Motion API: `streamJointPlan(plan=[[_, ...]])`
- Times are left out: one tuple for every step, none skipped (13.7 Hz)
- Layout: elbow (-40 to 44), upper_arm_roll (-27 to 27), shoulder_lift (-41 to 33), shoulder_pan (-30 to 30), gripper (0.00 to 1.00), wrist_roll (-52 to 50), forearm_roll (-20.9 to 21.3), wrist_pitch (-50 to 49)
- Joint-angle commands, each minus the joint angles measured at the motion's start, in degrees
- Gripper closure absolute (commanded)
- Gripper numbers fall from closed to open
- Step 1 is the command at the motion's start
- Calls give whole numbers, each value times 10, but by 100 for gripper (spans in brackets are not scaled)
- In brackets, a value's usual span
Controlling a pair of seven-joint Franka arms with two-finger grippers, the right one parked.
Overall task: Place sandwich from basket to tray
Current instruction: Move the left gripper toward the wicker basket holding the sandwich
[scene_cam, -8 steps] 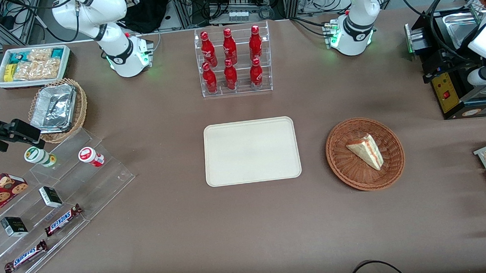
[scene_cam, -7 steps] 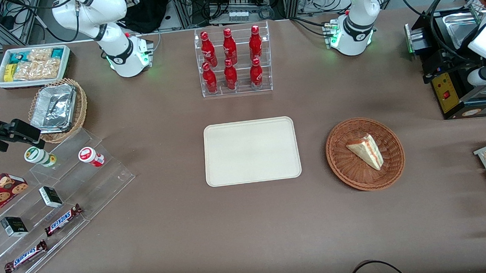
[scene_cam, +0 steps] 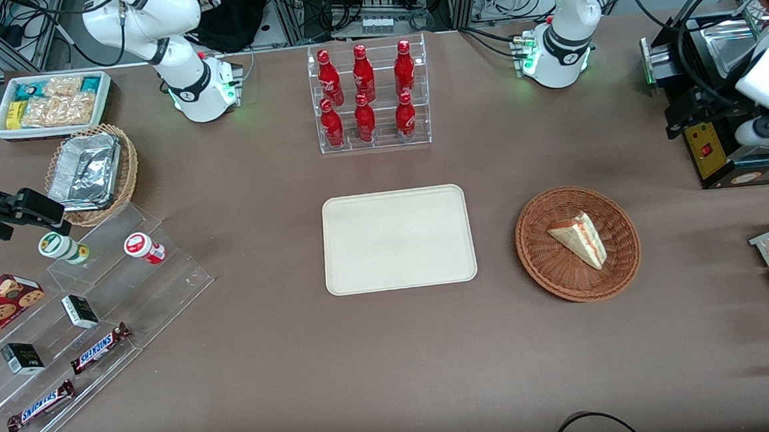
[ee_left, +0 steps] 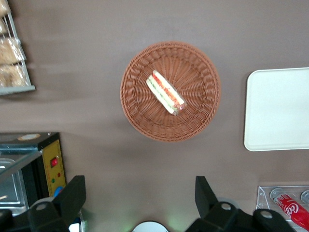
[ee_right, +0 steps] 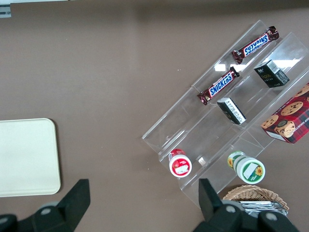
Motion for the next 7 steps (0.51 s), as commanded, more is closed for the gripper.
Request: streamJointPlan(plan=[[-85, -7, -7, 6, 0, -23, 6, 74], [-115, -8, -10, 4, 0, -53, 6, 110], [-147, -11, -10, 3, 0, -83, 6, 150], [-180, -20, -11, 3, 0, -97, 7, 193], [-210, -22, -11, 3, 0, -127, 6, 234], [-231, -28, -8, 3, 0, -179, 6, 261], [-240, -31, -1, 3, 0, -227, 5, 272]])
